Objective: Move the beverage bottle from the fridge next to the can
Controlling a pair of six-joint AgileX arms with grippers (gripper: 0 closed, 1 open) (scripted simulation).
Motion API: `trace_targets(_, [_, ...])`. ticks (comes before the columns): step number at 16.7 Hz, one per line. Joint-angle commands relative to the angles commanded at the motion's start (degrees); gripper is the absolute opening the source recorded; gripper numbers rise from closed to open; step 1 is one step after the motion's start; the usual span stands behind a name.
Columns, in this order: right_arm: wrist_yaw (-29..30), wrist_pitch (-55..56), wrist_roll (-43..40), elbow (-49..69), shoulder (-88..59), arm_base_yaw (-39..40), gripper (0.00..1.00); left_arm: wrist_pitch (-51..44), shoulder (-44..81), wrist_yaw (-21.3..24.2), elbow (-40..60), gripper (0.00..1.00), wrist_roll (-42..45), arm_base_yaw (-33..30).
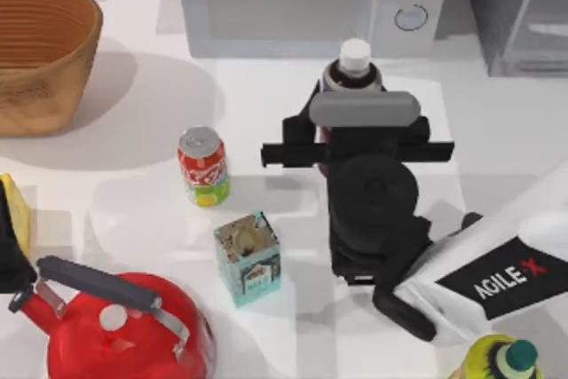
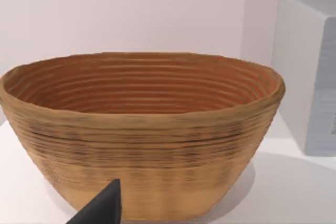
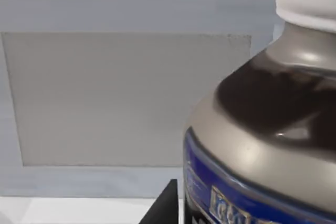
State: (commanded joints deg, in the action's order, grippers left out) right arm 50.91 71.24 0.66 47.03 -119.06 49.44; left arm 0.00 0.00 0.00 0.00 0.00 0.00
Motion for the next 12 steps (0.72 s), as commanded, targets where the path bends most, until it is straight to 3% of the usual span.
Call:
trace_targets(3, [0.1,0.0,0.0,0.1,0.0,0.1,0.0,0.0,0.0,0.0,0.0,1.0,0.0,0.0])
trace_targets(12, [0.1,0.0,0.0,0.1,0.0,0.1,0.68,0.0,0.0,0.0,0.0,1.0,0.0,0.0])
